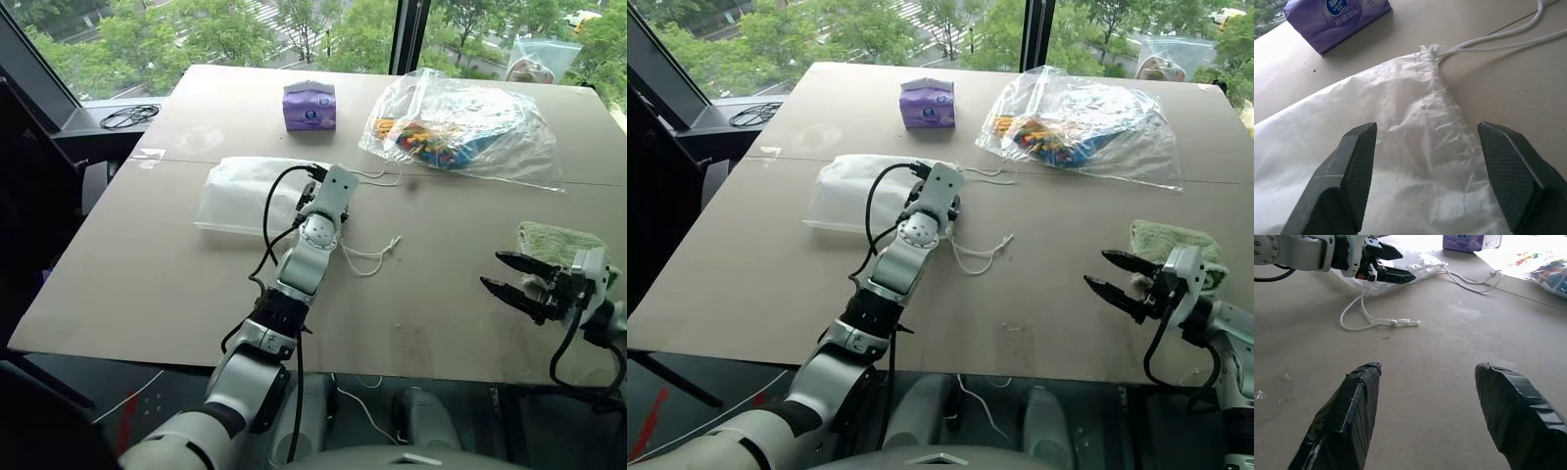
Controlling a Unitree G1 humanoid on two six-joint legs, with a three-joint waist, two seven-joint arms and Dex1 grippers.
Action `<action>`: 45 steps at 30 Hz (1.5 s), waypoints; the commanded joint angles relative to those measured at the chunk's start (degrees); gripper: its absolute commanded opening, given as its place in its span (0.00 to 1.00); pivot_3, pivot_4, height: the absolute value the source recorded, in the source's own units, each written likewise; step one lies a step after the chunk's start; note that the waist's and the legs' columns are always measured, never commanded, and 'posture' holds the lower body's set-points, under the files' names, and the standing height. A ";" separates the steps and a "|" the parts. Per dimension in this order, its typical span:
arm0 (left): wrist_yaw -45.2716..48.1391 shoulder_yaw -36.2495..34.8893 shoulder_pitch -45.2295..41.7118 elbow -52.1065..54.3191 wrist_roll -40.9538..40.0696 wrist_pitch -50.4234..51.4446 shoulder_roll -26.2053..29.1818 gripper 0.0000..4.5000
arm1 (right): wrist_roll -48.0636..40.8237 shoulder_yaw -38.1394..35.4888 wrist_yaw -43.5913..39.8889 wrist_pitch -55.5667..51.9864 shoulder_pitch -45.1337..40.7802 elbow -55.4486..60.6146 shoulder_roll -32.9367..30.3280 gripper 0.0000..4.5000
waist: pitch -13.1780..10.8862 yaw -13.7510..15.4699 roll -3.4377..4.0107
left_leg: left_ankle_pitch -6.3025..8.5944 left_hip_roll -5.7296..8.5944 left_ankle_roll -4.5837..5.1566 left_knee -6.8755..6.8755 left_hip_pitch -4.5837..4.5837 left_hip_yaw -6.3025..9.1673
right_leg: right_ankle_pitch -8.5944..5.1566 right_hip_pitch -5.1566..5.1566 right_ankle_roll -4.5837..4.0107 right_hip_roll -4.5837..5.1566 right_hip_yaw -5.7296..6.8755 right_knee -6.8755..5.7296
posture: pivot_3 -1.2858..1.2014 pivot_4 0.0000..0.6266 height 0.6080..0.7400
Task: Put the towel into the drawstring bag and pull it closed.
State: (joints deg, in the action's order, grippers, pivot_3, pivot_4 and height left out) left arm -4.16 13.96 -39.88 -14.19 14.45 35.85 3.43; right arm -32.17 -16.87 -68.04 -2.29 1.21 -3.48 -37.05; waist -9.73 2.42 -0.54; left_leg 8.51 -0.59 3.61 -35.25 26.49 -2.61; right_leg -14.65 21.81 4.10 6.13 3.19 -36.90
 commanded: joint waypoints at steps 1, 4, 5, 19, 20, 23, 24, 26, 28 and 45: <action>-1.06 -0.30 0.99 4.31 1.59 -0.39 -0.40 0.40 | -1.48 -2.20 0.24 -0.17 0.21 1.60 -0.68 0.73 | 0.00 -0.05 0.00 | 0.00 0.00 0.00 0.00 0.00 0.00 | 0.00 0.00 0.00 0.00 0.00 0.00 | 0.52 0.24 1.00; -1.63 -1.04 2.16 5.72 2.25 0.39 -0.41 0.10 | -1.47 -2.25 0.13 -0.14 0.17 1.39 -0.75 0.73 | 0.00 -0.09 0.01 | 0.00 -0.01 0.00 0.00 0.00 0.02 | -0.01 0.01 -0.03 0.00 0.00 0.00 | 0.52 0.24 1.00; -1.74 -1.17 2.43 6.20 2.58 0.58 -0.30 0.01 | -1.44 -2.25 0.07 -0.06 0.13 1.24 -0.76 0.73 | 0.00 -0.09 0.01 | 0.00 -0.01 0.00 0.00 0.00 0.02 | -0.01 0.01 -0.04 0.00 0.01 0.00 | 0.52 0.24 1.00; 11.40 3.09 12.33 18.75 2.08 -2.65 7.66 0.39 | -0.86 -0.91 -0.09 0.16 -1.54 0.17 -0.08 0.73 | 0.02 -0.06 0.03 | 0.00 -0.01 0.00 0.00 0.00 0.02 | -0.04 0.01 -0.16 0.13 0.00 0.00 | 0.52 0.24 1.00; 11.43 2.89 12.77 19.30 2.16 -2.88 7.76 0.46 | -0.85 -0.87 -0.12 0.13 -1.53 0.16 -0.07 0.73 | 0.02 -0.07 0.04 | 0.00 -0.02 0.00 0.00 0.00 0.02 | -0.04 0.01 -0.17 0.19 0.00 0.00 | 0.52 0.24 1.00; 10.50 2.08 11.29 18.52 2.78 -2.76 7.02 0.46 | -0.76 -0.64 -0.15 0.09 -1.61 0.07 0.05 0.73 | 0.02 -0.07 0.04 | 0.00 -0.02 0.00 -0.01 0.00 0.03 | -0.02 0.01 -0.21 0.27 0.02 0.00 | 0.52 0.24 1.00; 10.09 2.17 9.89 17.56 3.32 -2.78 6.72 0.46 | -0.77 -0.60 -0.17 0.08 -1.67 0.01 0.08 0.73 | 0.02 -0.07 0.04 | 0.00 -0.02 0.00 -0.02 0.00 0.03 | -0.01 0.01 -0.22 0.27 0.01 0.00 | 0.52 0.24 1.00; 9.51 2.32 7.20 15.58 3.70 -3.21 5.72 0.46 | -0.77 -0.59 -0.24 0.11 -1.81 -0.24 0.12 0.73 | 0.02 0.00 0.03 | 0.00 -0.01 0.01 -0.03 0.00 0.03 | -0.01 0.01 -0.21 0.26 0.03 0.00 | 0.52 0.24 1.00; 8.55 2.43 4.88 12.99 4.01 -3.36 4.44 0.46 | -0.72 -0.61 -0.45 0.33 -1.87 -0.60 0.14 0.73 | 0.02 -0.01 0.03 | 0.00 -0.01 0.01 -0.04 0.00 0.04 | -0.01 -0.01 -0.21 0.20 0.04 0.00 | 0.52 0.24 1.00; -2.37 -7.24 -1.62 -6.86 0.39 -2.16 -3.69 0.46 | -0.86 -1.70 -0.61 1.27 -1.03 -0.77 0.04 0.73 | 0.02 -0.16 0.02 | -0.01 -0.01 0.03 -0.12 0.00 0.02 | 0.14 -0.02 0.08 -0.11 0.02 -0.05 | 0.52 0.24 1.00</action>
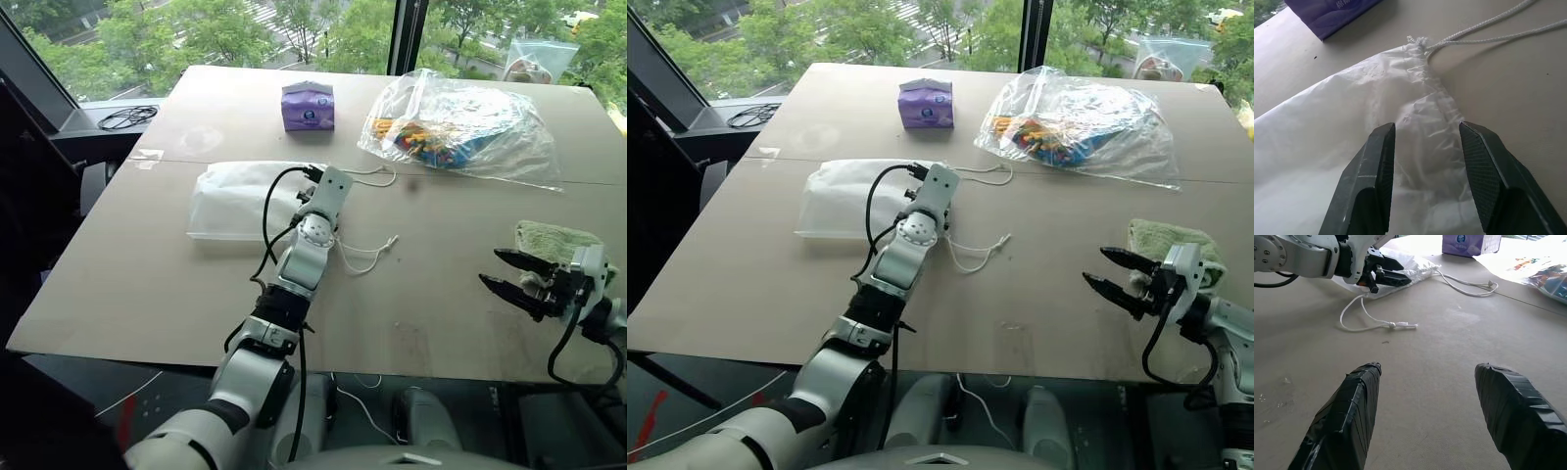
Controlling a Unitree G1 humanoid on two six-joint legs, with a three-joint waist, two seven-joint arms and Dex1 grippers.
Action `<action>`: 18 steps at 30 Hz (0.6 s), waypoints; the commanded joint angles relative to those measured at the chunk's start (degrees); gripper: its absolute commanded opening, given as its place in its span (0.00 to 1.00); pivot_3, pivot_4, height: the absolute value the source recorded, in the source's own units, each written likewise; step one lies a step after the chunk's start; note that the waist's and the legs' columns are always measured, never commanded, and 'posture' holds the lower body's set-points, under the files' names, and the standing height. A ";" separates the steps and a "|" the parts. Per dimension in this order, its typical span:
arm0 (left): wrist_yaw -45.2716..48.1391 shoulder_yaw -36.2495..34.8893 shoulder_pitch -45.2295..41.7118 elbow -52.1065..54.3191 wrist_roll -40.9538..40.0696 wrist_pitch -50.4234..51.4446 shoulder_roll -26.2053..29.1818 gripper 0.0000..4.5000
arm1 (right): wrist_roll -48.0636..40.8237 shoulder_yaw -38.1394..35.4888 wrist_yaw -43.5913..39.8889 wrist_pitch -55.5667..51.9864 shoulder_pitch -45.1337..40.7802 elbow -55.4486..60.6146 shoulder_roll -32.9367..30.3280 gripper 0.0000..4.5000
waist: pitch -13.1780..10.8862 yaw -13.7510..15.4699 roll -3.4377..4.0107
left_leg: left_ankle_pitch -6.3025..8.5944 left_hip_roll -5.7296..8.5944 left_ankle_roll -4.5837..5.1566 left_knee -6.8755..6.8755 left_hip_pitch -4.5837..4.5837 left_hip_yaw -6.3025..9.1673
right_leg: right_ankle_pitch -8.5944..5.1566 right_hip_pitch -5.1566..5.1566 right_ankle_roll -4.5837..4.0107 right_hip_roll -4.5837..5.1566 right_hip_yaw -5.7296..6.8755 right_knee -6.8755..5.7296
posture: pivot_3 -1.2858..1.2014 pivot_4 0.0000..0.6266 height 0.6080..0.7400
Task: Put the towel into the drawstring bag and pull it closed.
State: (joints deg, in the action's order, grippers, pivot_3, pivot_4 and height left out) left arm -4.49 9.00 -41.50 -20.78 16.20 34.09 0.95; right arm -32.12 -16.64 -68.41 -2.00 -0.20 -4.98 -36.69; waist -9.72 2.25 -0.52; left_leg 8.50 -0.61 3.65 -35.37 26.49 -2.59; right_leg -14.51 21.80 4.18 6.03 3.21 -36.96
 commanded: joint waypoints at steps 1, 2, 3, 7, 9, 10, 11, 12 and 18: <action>-2.98 -3.70 0.54 -0.14 -2.35 -0.79 -1.99 0.46 | -0.93 -2.01 -0.24 1.05 0.48 0.75 -0.33 0.73 | 0.00 0.02 0.00 | 0.00 0.00 0.00 0.00 0.00 0.00 | 0.00 0.00 0.00 0.00 0.00 0.00 | 0.52 0.24 1.00; -3.82 -5.09 1.09 -0.09 -3.35 -1.06 -2.73 0.46 | -0.94 -2.06 -0.20 1.09 0.54 0.76 -0.35 0.73 | 0.00 0.02 0.00 | 0.00 -0.01 -0.01 0.00 0.00 0.01 | 0.01 0.00 0.01 -0.01 0.00 0.00 | 0.52 0.24 1.00; -4.70 -7.15 1.97 -0.13 -4.90 -1.23 -3.73 0.46 | -0.94 -2.10 -0.06 1.08 0.59 0.85 -0.35 0.73 | 0.01 0.01 0.01 | 0.00 -0.01 -0.01 0.00 0.00 0.01 | 0.01 0.00 0.01 0.00 0.00 0.00 | 0.52 0.24 1.00; -6.50 -11.31 4.60 -0.13 -7.81 -0.17 -5.71 0.46 | -1.12 -2.34 0.13 0.92 0.91 1.29 -0.52 0.73 | 0.08 -0.07 0.07 | 0.01 -0.01 -0.01 -0.02 -0.01 0.00 | 0.02 -0.01 0.03 0.01 -0.02 0.00 | 0.52 0.24 1.00; -7.16 -12.15 5.49 -0.19 -8.23 0.39 -5.70 0.46 | -1.17 -2.36 0.15 0.81 0.82 1.30 -0.66 0.73 | 0.16 -0.10 0.17 | 0.01 -0.01 -0.01 -0.02 -0.05 -0.02 | 0.02 -0.04 0.03 0.00 -0.03 0.00 | 0.52 0.24 1.00; -7.32 -12.39 5.71 -0.21 -8.45 0.58 -5.68 0.35 | -1.18 -2.36 0.12 0.78 0.71 1.22 -0.73 0.73 | 0.19 -0.14 0.21 | 0.01 -0.01 -0.01 -0.02 -0.09 -0.03 | 0.02 -0.07 0.03 -0.01 -0.04 0.00 | 0.52 0.24 1.00; -7.42 -12.44 5.78 -0.22 -8.53 0.64 -5.66 0.27 | -1.19 -2.36 0.08 0.77 0.62 1.12 -0.78 0.73 | 0.19 -0.14 0.21 | 0.01 -0.01 -0.02 -0.02 -0.20 -0.06 | 0.02 -0.14 0.03 -0.02 -0.06 -0.01 | 0.52 0.24 1.00; -7.43 -12.81 5.89 -0.46 -9.01 0.93 -5.66 0.15 | -1.14 -2.27 0.03 0.77 0.38 0.96 -0.83 0.73 | 0.19 -0.14 0.22 | 0.01 -0.01 -0.02 -0.01 -0.22 -0.06 | 0.02 -0.15 0.03 -0.03 -0.06 -0.01 | 0.52 0.24 1.00; -7.31 -12.65 5.70 -1.56 -9.92 0.80 -5.24 0.02 | -1.18 -2.22 -0.52 0.90 -0.30 0.16 -0.98 0.73 | 0.32 -0.14 0.32 | 0.02 -0.02 -0.02 -0.01 -0.42 -0.10 | 0.02 -0.23 0.02 -0.04 -0.14 -0.01 | 0.52 0.24 1.00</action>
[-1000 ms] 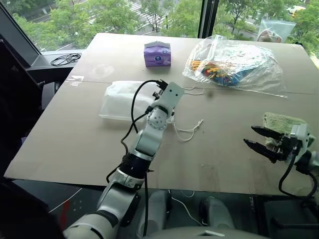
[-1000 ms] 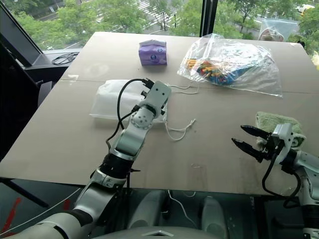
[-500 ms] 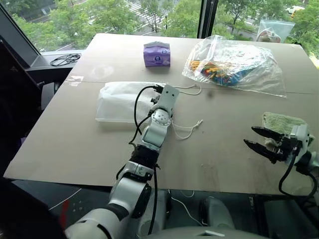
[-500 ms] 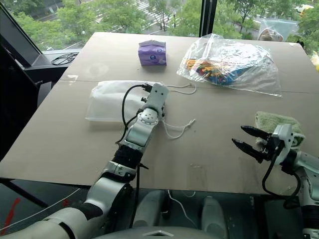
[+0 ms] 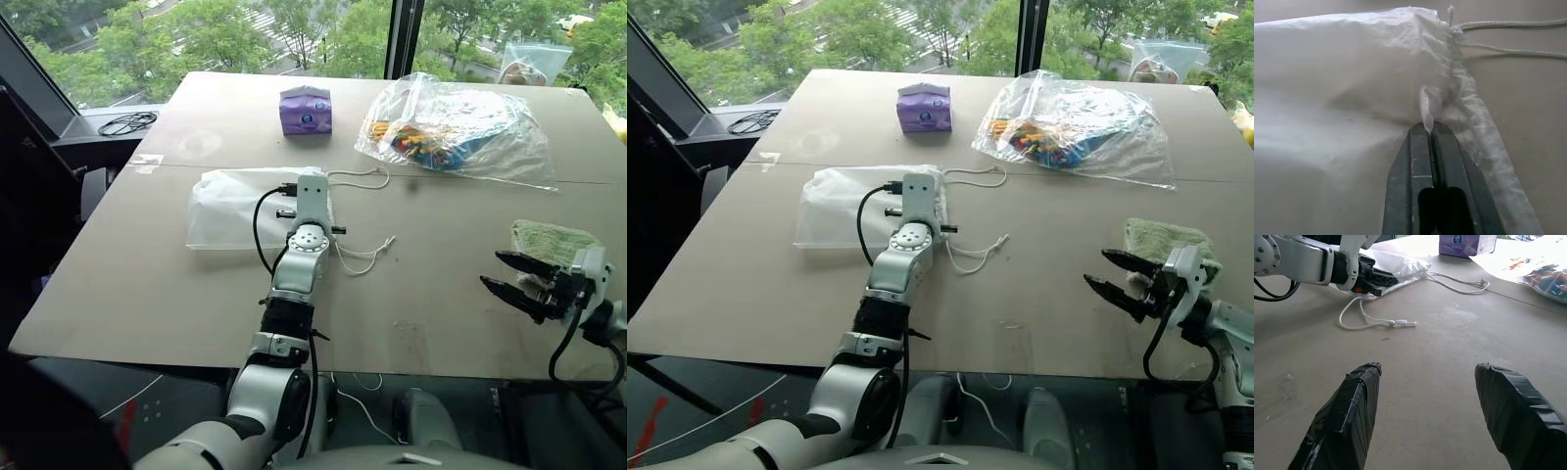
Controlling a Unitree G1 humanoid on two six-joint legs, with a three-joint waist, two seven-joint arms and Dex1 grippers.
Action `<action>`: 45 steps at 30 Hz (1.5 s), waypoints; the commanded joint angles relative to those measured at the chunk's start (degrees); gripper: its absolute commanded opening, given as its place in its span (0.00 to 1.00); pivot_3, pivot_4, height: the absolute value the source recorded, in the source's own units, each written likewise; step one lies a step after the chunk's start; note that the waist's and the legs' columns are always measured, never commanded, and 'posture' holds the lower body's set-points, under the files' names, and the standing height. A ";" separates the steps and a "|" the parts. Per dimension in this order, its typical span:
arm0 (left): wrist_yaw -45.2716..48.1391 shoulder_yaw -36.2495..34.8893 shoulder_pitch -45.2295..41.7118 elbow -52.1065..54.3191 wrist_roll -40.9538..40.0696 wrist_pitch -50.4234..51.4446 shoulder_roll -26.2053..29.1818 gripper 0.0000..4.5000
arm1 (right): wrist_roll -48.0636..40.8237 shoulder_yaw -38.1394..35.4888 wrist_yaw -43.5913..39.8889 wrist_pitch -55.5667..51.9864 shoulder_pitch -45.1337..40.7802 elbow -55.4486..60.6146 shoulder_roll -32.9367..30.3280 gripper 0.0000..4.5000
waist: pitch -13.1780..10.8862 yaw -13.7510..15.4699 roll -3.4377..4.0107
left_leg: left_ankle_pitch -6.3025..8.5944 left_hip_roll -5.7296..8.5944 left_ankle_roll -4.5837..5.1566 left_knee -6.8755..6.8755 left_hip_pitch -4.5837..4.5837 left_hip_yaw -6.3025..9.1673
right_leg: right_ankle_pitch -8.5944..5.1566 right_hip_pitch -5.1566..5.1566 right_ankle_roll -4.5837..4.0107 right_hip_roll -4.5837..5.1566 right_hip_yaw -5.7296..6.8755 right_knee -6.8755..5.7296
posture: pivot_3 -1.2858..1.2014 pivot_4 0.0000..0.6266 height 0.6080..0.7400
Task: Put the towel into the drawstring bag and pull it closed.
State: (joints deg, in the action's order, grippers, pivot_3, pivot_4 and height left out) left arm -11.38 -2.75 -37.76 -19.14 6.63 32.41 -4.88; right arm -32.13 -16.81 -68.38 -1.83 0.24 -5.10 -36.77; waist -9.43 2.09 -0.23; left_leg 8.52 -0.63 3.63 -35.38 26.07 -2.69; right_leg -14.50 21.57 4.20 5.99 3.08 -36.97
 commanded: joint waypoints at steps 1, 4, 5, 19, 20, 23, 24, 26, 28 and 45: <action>-0.37 -0.71 1.93 -3.29 -0.35 2.31 0.77 0.02 | -1.18 -2.06 -0.62 0.72 -0.76 0.24 -0.89 0.73 | 0.05 0.03 0.05 | 0.00 0.00 0.00 0.00 0.00 0.00 | 0.00 0.00 0.00 0.00 0.00 0.00 | 0.52 0.24 1.00; -0.16 -0.33 2.34 -2.69 -0.23 2.24 1.38 0.02 | -1.31 -2.09 -0.78 0.61 -0.78 0.33 -0.83 0.73 | 0.08 0.01 0.06 | 0.00 0.00 0.00 0.01 -0.01 -0.01 | 0.00 0.00 0.00 0.00 -0.01 0.00 | 0.52 0.24 1.00; -0.02 -0.05 2.65 -2.24 -0.12 2.31 1.65 0.02 | -1.40 -2.04 -0.91 0.56 -0.76 0.42 -0.80 0.73 | 0.10 -0.03 0.08 | 0.00 0.00 0.00 0.01 -0.02 -0.02 | 0.00 0.00 -0.01 0.00 -0.03 0.00 | 0.52 0.24 1.00; 15.16 13.77 9.49 21.81 7.65 0.41 18.61 0.02 | -2.85 -1.31 -2.54 -1.77 -1.01 2.50 -1.29 0.73 | 0.05 -1.15 0.02 | 0.01 -0.04 -0.01 0.16 0.00 -0.06 | -0.11 0.11 -0.26 0.19 -0.15 0.01 | 0.52 0.24 1.00; 16.79 14.71 10.03 24.23 8.53 0.32 20.70 0.02 | -2.84 -1.32 -2.63 -1.76 -1.19 2.27 -1.35 0.73 | 0.04 -1.16 0.01 | 0.01 -0.05 -0.01 0.17 0.03 -0.05 | -0.11 0.15 -0.27 0.24 -0.14 0.00 | 0.52 0.24 1.00; 21.90 15.84 11.63 32.46 11.02 0.62 27.79 0.02 | -2.65 -1.24 -2.95 -1.56 -2.03 1.51 -1.39 0.73 | 0.03 -1.21 0.02 | 0.01 -0.05 -0.01 0.18 0.13 -0.05 | -0.10 0.24 -0.29 0.31 -0.15 0.02 | 0.52 0.24 1.00; 23.30 15.71 11.89 34.62 11.36 0.77 29.55 0.02 | -2.54 -1.16 -3.01 -1.43 -2.43 1.15 -1.32 0.73 | 0.04 -1.17 0.02 | 0.01 -0.06 -0.02 0.20 0.18 -0.05 | -0.10 0.27 -0.30 0.33 -0.16 0.05 | 0.52 0.24 1.00; 25.58 15.51 12.05 37.82 12.03 1.51 32.19 0.02 | -2.41 -0.96 -3.18 -1.22 -3.10 0.46 -1.10 0.73 | 0.03 -1.10 0.02 | 0.01 -0.05 -0.02 0.22 0.21 -0.04 | -0.10 0.29 -0.30 0.38 -0.24 0.08 | 0.52 0.24 1.00; 27.73 15.28 11.90 40.48 12.50 1.87 34.34 0.02 | -2.14 -0.58 -3.45 -0.81 -3.68 -0.35 -0.79 0.73 | 0.03 -1.08 0.02 | 0.01 -0.05 -0.02 0.23 0.24 -0.03 | -0.10 0.29 -0.31 0.41 -0.32 0.12 | 0.52 0.24 1.00; 33.75 8.53 8.31 34.23 5.04 -1.87 32.77 0.02 | 0.18 -1.51 -1.21 5.18 -5.60 -4.69 2.44 0.73 | -0.04 -1.09 0.10 | 0.00 -0.07 0.00 0.19 0.53 -0.01 | -0.02 0.57 -0.39 0.29 -0.15 0.14 | 0.52 0.24 1.00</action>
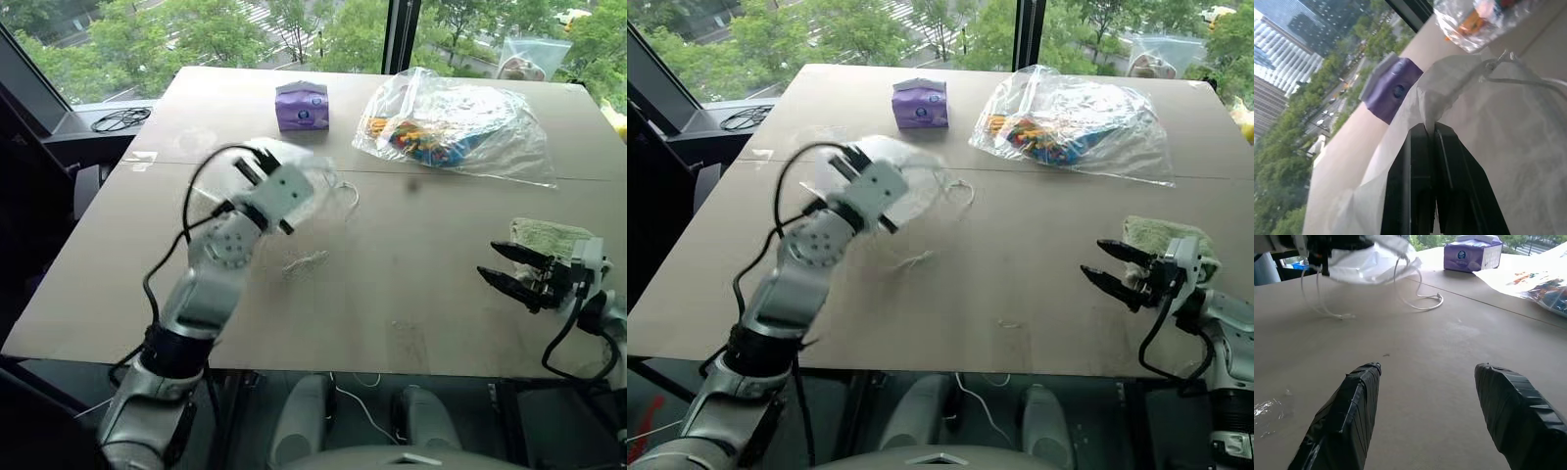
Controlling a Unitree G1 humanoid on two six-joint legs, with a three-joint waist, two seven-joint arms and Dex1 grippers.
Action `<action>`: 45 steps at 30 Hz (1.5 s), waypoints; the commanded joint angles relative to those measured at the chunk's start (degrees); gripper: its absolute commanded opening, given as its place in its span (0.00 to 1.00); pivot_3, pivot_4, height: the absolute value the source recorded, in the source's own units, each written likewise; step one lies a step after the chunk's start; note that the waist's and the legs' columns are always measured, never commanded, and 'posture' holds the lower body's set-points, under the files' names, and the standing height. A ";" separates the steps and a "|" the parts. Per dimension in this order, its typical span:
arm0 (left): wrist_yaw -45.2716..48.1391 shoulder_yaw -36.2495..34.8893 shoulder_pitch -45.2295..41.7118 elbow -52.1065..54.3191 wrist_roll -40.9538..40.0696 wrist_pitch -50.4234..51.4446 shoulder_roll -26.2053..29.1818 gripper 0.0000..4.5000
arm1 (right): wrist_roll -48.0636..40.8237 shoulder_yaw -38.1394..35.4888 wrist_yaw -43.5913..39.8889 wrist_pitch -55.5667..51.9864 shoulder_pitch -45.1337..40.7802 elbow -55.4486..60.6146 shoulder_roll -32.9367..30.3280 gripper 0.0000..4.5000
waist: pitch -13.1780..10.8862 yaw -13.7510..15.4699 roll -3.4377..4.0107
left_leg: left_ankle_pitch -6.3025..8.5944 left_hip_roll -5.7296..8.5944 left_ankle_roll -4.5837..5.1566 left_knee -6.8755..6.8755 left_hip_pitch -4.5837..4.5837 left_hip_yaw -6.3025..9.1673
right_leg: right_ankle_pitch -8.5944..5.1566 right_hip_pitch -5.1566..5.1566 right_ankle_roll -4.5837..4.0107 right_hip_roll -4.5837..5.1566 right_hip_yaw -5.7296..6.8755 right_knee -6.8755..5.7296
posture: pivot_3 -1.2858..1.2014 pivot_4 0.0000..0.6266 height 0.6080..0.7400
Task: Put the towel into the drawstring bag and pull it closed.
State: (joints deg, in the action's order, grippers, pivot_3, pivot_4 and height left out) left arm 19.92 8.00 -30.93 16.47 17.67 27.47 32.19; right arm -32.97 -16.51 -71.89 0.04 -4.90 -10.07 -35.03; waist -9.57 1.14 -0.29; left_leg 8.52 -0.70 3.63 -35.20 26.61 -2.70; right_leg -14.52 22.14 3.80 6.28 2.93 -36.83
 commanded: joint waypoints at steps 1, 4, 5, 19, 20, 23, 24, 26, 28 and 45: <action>2.39 -5.46 0.33 -1.07 -10.09 6.80 -8.01 0.02 | 1.88 -1.89 3.92 3.99 -0.83 0.20 0.94 0.73 | 0.14 -0.17 0.24 | 0.00 0.05 0.01 0.01 -0.03 -0.08 | 0.00 -0.03 0.02 -0.04 -0.04 0.02 | 0.52 0.24 1.00; 3.60 -9.22 -4.14 -2.86 -13.75 8.94 -10.07 0.02 | 4.56 -2.53 10.08 4.06 -2.28 0.34 0.83 0.73 | -0.17 -0.10 -0.13 | -0.11 0.07 0.32 -0.12 0.08 -0.04 | 0.12 -0.04 0.32 -0.28 0.06 -0.02 | 0.52 0.24 1.00; 3.98 -9.35 -5.18 -4.02 -13.93 8.69 -9.47 0.02 | 5.54 -2.90 11.83 4.58 -2.78 0.13 0.67 0.73 | -0.22 -0.17 -0.18 | -0.12 0.05 0.31 -0.15 0.13 -0.01 | 0.13 -0.01 0.33 -0.34 0.09 -0.05 | 0.52 0.24 1.00; 9.26 -11.43 -11.76 -9.34 -22.45 11.90 -4.96 0.00 | 16.53 -2.35 17.43 6.80 1.92 4.81 -11.65 0.99 | -0.21 -0.23 -0.18 | -0.24 0.06 0.17 -0.16 0.04 -0.06 | 0.14 -0.04 0.36 -0.46 0.03 -0.16 | 0.52 0.24 1.00; 9.35 -11.31 -11.74 -9.58 -22.62 11.74 -4.65 0.00 | 16.67 -2.35 16.75 6.53 2.82 5.54 -12.52 0.99 | -0.21 -0.28 -0.18 | -0.21 0.05 0.22 -0.16 0.04 -0.06 | 0.14 -0.04 0.37 -0.46 0.02 -0.16 | 0.52 0.24 1.00; 9.46 -10.64 -11.51 -9.98 -22.80 11.32 -4.17 0.00 | 19.96 -1.35 15.90 8.93 3.86 3.84 -14.70 0.99 | -0.21 -0.38 -0.18 | -0.16 0.04 0.29 -0.24 0.00 -0.10 | 0.17 -0.07 0.40 -0.46 -0.03 -0.17 | 0.52 0.24 1.00; 9.61 -10.35 -11.52 -10.09 -22.85 11.19 -4.09 0.00 | 21.14 -1.07 16.95 9.75 3.28 2.61 -14.72 0.99 | -0.21 -0.38 -0.18 | -0.15 0.04 0.28 -0.27 0.00 -0.11 | 0.18 -0.07 0.41 -0.46 -0.05 -0.17 | 0.52 0.24 1.00; 9.88 -9.93 -11.51 -10.01 -23.06 11.14 -3.98 0.00 | 22.81 -0.40 18.03 10.92 2.42 0.64 -14.84 0.99 | -0.19 -0.34 -0.21 | -0.11 0.04 0.21 -0.28 -0.02 -0.09 | 0.17 -0.08 0.39 -0.46 -0.06 -0.17 | 0.52 0.24 1.00; 10.25 -9.59 -11.45 -9.70 -23.15 11.13 -3.80 0.00 | 23.19 0.33 17.52 11.31 2.21 -0.59 -14.97 0.99 | -0.20 -0.30 -0.21 | -0.11 0.04 0.21 -0.29 -0.02 -0.10 | 0.17 -0.08 0.38 -0.46 -0.08 -0.17 | 0.52 0.24 1.00; 10.90 -8.62 -11.03 -10.74 -22.83 9.99 -2.63 0.00 | 32.90 2.49 31.29 7.17 -3.57 -9.10 -14.18 0.99 | -0.20 -0.29 -0.21 | -0.30 0.05 0.07 -0.30 -0.03 -0.15 | 0.20 -0.08 0.43 -0.46 -0.16 -0.16 | 0.52 0.24 1.00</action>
State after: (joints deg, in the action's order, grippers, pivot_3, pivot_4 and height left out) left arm 30.87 -0.52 -41.28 4.97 -5.23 38.84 29.04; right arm 1.17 -12.77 -41.99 10.03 -7.50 -19.73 -49.44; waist -9.77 0.85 -0.49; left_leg 8.21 -0.65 3.70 -35.49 26.58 -2.85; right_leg -14.32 22.06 4.23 5.82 2.76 -36.99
